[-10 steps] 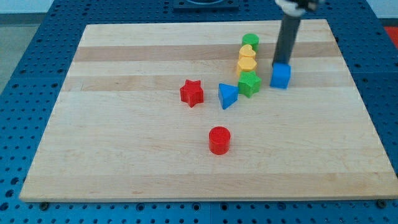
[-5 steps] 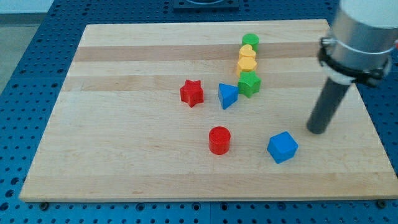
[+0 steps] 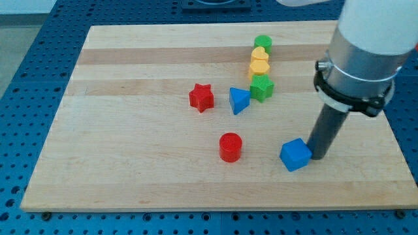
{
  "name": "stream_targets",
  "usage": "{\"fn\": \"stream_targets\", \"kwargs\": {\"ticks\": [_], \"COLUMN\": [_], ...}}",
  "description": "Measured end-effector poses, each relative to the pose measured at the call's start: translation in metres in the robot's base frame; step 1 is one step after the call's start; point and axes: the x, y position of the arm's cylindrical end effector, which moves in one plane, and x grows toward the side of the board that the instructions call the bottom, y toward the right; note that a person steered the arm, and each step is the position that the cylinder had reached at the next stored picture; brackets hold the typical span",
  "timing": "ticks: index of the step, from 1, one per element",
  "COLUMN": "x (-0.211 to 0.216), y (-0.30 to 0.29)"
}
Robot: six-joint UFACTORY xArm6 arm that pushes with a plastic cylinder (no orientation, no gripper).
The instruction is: Push the blue cube towards the bottom of the red circle
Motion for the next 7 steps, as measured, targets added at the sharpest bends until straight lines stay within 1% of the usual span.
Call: {"fn": "stream_targets", "kwargs": {"ticks": [2, 4, 5, 6, 7], "x": [0.000, 0.016, 0.018, 0.014, -0.039], "y": [-0.053, -0.096, -0.096, -0.080, -0.074]}}
